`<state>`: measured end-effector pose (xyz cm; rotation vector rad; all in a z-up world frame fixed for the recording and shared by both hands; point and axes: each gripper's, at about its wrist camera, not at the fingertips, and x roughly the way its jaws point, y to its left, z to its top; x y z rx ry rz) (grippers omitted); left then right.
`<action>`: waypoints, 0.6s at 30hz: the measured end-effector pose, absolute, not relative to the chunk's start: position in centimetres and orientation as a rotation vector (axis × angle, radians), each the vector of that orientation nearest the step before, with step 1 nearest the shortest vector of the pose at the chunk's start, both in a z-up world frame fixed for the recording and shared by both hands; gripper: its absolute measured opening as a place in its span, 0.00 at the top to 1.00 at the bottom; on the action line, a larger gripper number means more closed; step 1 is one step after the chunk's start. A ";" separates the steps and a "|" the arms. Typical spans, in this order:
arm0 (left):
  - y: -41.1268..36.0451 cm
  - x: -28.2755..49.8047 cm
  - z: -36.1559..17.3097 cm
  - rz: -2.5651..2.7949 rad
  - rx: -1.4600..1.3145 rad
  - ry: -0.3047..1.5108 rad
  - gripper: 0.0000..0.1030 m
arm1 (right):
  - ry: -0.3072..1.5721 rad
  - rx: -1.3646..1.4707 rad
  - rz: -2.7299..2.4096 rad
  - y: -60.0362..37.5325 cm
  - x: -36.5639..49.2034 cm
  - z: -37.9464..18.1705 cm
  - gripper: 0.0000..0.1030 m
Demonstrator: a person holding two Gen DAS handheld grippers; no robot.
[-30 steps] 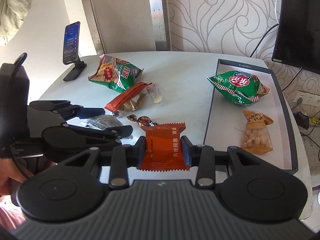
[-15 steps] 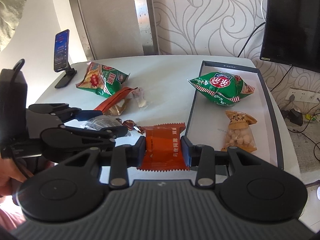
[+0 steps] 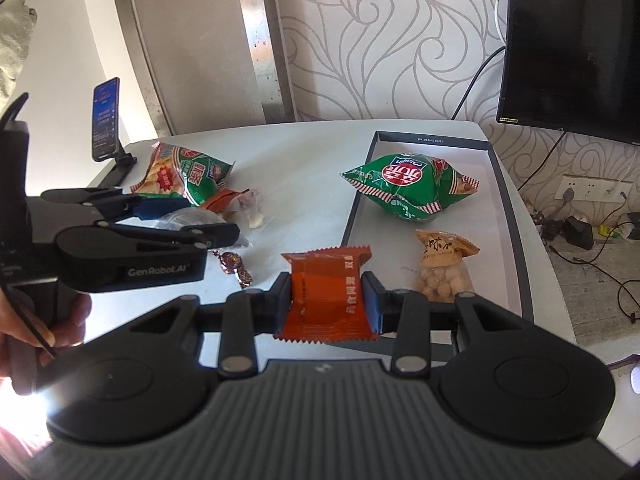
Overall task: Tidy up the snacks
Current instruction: 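Lift and carry the seed bag and orange bar toward the tray with both grippers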
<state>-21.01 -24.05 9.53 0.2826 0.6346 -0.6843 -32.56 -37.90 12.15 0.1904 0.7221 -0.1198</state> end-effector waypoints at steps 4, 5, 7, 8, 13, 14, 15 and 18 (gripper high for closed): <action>-25.8 -21.1 10.2 -0.719 0.282 0.625 0.36 | 0.718 0.197 -0.136 -38.7 -32.8 12.2 0.61; -26.5 -21.2 10.4 -0.731 0.282 0.621 0.36 | 0.718 0.199 -0.141 -38.9 -32.9 12.2 0.61; -27.6 -21.4 10.7 -0.752 0.282 0.616 0.36 | 0.720 0.203 -0.153 -39.4 -33.2 12.2 0.61; -28.5 -21.5 10.8 -0.767 0.282 0.615 0.36 | 0.721 0.204 -0.158 -39.6 -33.3 12.2 0.61; -32.4 -22.0 10.7 -0.825 0.297 0.602 0.36 | 0.727 0.199 -0.181 -40.6 -33.8 12.2 0.61; -33.2 -22.0 10.5 -0.834 0.298 0.604 0.36 | 0.729 0.198 -0.185 -40.9 -33.9 12.2 0.61; -33.9 -22.0 10.3 -0.838 0.299 0.606 0.36 | 0.732 0.197 -0.189 -41.1 -34.0 12.1 0.61; -35.9 -21.9 9.8 -0.853 0.306 0.607 0.36 | 0.738 0.193 -0.200 -41.8 -34.3 12.1 0.61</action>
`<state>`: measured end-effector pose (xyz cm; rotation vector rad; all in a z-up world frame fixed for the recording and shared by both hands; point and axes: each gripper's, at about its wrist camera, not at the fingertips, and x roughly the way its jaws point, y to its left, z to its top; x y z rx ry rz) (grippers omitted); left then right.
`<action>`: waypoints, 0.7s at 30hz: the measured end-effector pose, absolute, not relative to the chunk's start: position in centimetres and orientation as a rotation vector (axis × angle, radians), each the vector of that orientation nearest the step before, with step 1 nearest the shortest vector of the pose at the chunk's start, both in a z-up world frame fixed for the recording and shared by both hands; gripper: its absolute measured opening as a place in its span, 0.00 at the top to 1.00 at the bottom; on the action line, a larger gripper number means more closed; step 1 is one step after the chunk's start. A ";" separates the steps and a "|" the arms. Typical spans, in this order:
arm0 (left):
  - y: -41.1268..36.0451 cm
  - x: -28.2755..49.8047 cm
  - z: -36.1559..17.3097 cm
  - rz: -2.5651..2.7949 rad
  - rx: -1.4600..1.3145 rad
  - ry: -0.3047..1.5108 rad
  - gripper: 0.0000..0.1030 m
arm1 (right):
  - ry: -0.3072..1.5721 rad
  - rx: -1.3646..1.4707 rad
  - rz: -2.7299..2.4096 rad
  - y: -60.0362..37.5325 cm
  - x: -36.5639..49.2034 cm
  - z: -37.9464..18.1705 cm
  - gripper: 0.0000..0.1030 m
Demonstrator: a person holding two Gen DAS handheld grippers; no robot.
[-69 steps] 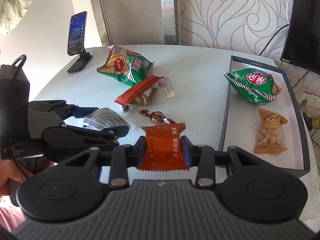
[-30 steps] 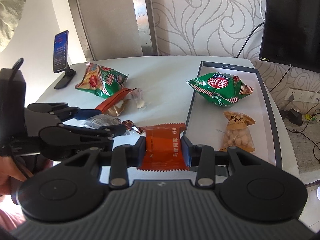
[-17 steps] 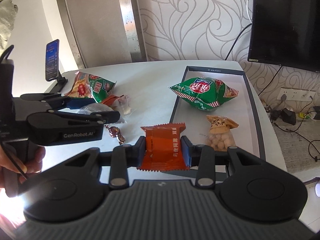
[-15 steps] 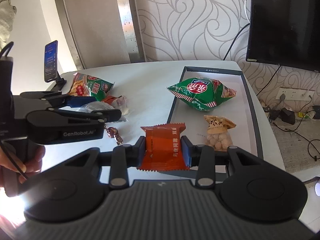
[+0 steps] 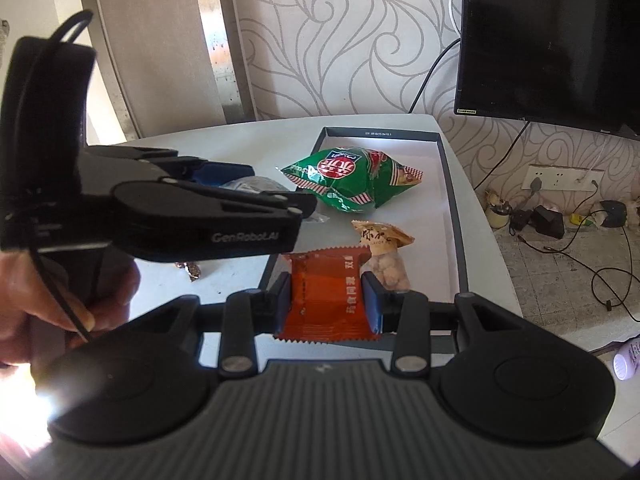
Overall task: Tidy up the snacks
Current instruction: 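Lift and carry the seed bag and orange bar toward the tray with both grippers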
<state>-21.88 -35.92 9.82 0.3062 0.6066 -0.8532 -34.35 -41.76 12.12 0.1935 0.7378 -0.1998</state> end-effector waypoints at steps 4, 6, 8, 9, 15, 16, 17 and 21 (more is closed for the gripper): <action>-38.1 -21.2 9.0 -0.857 0.316 0.614 0.36 | 0.734 0.191 -0.216 -42.7 -34.7 12.2 0.61; -39.1 -20.7 8.5 -0.856 0.322 0.618 0.36 | 0.733 0.189 -0.227 -43.2 -34.8 12.2 0.61; -40.0 -20.2 8.0 -0.856 0.326 0.619 0.36 | 0.734 0.190 -0.239 -43.8 -34.9 12.2 0.61; -40.4 -20.0 7.8 -0.855 0.328 0.620 0.36 | 0.735 0.189 -0.244 -44.0 -35.0 12.1 0.61; -43.0 -18.9 6.8 -0.854 0.335 0.622 0.36 | 0.748 0.187 -0.266 -45.0 -35.5 12.0 0.61; -43.4 -18.7 6.7 -0.855 0.335 0.625 0.36 | 0.750 0.187 -0.269 -45.1 -35.6 12.0 0.61; -43.8 -18.5 6.5 -0.857 0.334 0.628 0.36 | 0.751 0.187 -0.270 -45.2 -35.6 12.0 0.61; -45.0 -17.9 5.8 -0.861 0.359 0.640 0.55 | 0.756 0.185 -0.265 -45.4 -35.8 11.9 0.61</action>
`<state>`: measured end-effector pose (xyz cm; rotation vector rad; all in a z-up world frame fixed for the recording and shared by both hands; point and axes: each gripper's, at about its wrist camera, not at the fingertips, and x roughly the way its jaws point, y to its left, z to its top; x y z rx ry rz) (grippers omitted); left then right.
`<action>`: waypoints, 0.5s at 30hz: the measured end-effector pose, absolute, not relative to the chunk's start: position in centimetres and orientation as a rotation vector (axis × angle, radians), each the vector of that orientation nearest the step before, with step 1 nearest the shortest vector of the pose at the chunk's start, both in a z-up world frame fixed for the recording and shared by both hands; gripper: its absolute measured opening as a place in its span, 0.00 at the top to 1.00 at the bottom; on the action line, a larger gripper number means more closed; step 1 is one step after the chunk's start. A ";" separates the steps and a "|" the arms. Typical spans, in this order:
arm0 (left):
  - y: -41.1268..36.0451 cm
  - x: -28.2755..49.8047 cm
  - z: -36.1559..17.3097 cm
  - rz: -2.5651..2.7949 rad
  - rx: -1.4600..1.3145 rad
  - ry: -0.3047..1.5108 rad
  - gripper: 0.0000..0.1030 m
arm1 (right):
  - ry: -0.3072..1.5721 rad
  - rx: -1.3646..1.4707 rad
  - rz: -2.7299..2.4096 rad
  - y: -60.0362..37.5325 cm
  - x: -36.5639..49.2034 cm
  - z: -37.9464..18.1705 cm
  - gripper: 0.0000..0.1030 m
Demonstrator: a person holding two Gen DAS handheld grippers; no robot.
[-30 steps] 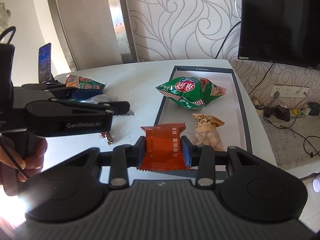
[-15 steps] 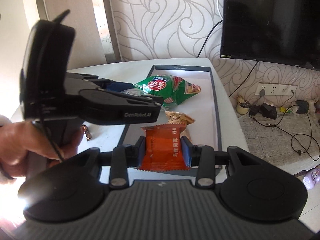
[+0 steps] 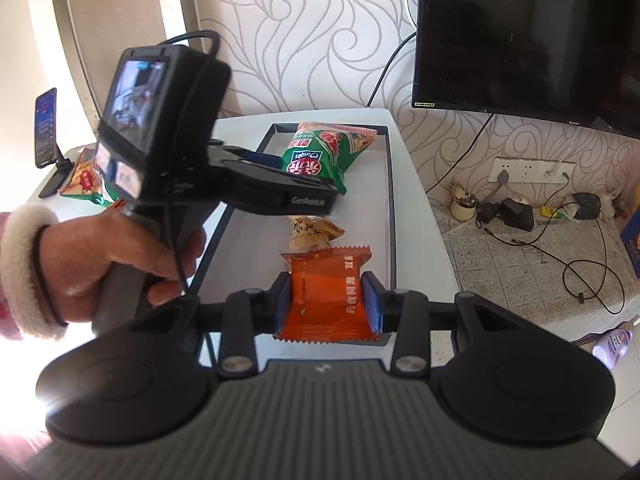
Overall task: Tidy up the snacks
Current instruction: 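Lift and carry the seed bag and orange bar toward the tray with both grippers, then open the left gripper to drop the seed bag into the tray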
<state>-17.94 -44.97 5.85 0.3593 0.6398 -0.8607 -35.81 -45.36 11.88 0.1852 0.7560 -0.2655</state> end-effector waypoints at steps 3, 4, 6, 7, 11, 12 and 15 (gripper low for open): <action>-44.7 -17.8 5.9 -0.855 0.350 0.644 0.55 | 0.753 0.184 -0.257 -45.4 -35.7 11.8 0.61; -44.5 -17.8 6.0 -0.859 0.350 0.643 0.55 | 0.753 0.185 -0.253 -45.5 -35.5 11.8 0.61; -43.8 -17.8 6.2 -0.854 0.344 0.635 0.55 | 0.753 0.185 -0.244 -45.7 -35.0 11.7 0.61; -43.5 -17.9 6.4 -0.855 0.341 0.636 0.55 | 0.752 0.183 -0.236 -45.7 -34.8 11.6 0.61; -42.0 -18.0 6.9 -0.850 0.324 0.642 0.55 | 0.756 0.179 -0.212 -45.7 -33.7 11.3 0.61; -41.6 -18.1 7.0 -0.848 0.318 0.644 0.55 | 0.757 0.178 -0.206 -45.8 -33.3 11.2 0.61; -40.5 -18.1 7.4 -0.837 0.310 0.651 0.55 | 0.758 0.173 -0.191 -45.8 -32.5 11.0 0.61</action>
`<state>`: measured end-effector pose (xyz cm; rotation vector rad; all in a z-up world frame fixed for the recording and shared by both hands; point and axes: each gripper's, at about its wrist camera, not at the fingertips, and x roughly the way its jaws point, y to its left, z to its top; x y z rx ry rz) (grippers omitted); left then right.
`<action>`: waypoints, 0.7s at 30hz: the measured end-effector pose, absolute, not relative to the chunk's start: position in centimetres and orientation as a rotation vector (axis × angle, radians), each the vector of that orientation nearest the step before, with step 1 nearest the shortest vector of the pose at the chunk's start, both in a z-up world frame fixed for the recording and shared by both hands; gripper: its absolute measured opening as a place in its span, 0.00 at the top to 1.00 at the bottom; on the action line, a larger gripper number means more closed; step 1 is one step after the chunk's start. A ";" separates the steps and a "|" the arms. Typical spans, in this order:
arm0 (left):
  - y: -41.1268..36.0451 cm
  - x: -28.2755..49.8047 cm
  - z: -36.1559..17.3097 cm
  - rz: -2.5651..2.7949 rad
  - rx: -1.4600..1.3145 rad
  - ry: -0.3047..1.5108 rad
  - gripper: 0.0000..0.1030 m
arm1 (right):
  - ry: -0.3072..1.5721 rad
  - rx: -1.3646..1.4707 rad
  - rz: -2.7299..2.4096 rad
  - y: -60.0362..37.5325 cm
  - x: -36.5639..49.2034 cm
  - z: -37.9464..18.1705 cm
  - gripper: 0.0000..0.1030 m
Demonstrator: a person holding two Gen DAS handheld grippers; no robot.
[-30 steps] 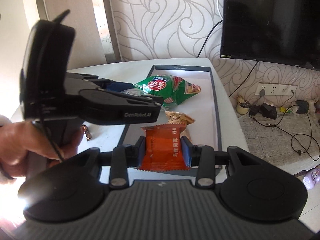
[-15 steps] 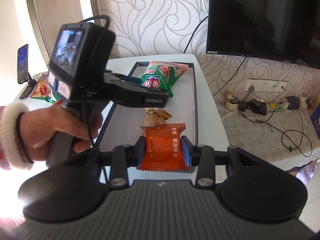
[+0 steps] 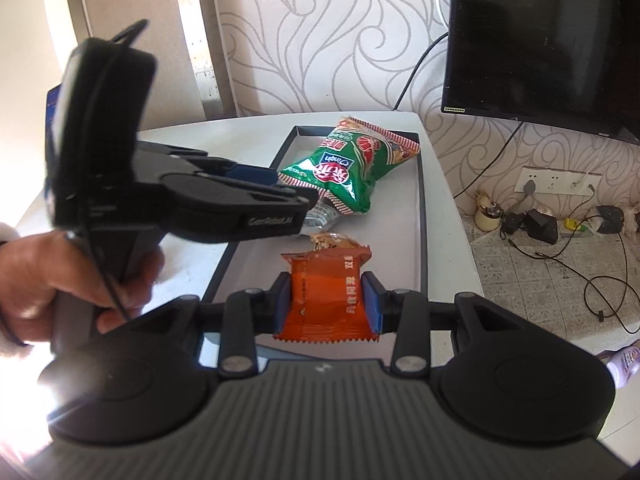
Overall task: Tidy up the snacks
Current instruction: 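Open the left gripper to drop the seed bag into the tray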
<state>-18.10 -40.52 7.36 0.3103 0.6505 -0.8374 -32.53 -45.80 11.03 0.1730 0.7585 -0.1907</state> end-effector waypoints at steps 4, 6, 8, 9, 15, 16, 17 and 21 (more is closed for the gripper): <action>-39.2 -18.7 7.9 -0.826 0.309 0.647 0.55 | 0.758 0.164 -0.178 -45.9 -31.6 10.8 0.61; -38.4 -19.3 8.1 -0.816 0.315 0.638 0.55 | 0.757 0.163 -0.176 -46.0 -31.2 10.7 0.61; -37.6 -19.7 8.3 -0.808 0.319 0.632 0.55 | 0.754 0.161 -0.177 -46.2 -30.9 10.6 0.61; -37.2 -19.9 8.3 -0.808 0.316 0.633 0.55 | 0.754 0.159 -0.178 -46.3 -30.7 10.6 0.61; -34.6 -21.0 8.2 -0.790 0.292 0.664 0.54 | 0.766 0.158 -0.181 -46.8 -29.5 10.0 0.61; -34.3 -21.1 8.1 -0.789 0.288 0.673 0.54 | 0.771 0.155 -0.178 -46.7 -29.3 9.9 0.61; -34.0 -21.2 8.1 -0.787 0.287 0.679 0.54 | 0.773 0.152 -0.176 -46.7 -29.1 9.8 0.61; -33.3 -21.9 7.9 -0.780 0.285 0.688 0.54 | 0.777 0.142 -0.175 -46.7 -27.9 9.4 0.61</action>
